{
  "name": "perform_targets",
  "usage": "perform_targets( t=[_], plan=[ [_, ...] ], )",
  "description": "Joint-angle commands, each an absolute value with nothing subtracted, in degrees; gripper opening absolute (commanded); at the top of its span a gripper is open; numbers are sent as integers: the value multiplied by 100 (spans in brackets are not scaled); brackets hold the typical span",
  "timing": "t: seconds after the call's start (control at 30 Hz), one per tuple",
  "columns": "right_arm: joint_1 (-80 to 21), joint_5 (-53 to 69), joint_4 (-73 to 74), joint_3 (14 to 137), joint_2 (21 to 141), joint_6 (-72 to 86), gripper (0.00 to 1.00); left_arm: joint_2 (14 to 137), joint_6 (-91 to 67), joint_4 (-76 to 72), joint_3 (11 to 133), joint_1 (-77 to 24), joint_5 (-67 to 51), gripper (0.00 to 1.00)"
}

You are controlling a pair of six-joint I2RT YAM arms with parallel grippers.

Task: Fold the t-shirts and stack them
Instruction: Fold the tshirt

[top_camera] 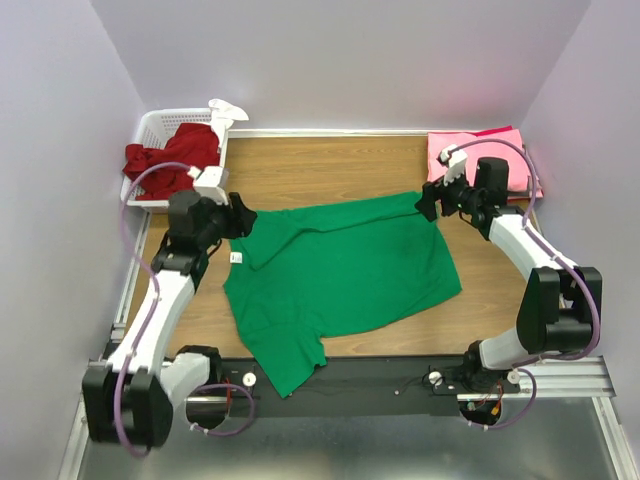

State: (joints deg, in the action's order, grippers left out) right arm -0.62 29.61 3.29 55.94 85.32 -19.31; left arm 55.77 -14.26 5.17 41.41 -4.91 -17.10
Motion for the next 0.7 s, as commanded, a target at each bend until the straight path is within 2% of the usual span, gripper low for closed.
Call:
perform_targets(
  t=[0.0,0.07,0.33,0.67],
  plan=[
    [-26,3278,492,5493,8455,-1898,86,6721,-976,553,4490,-518,-2794,50],
    [-18,3313,501,5493,8481,-1898,86,7328,-756,702,4754,-554,-2716,46],
    [114,3436,545,5467,8534,-1925,86,9050,-282,1054,5572,-939,-2127,46],
    [167,3533,571,5458,8543,-1960,86,9843,-70,1301,5871,-1283,-1714,46]
  ],
)
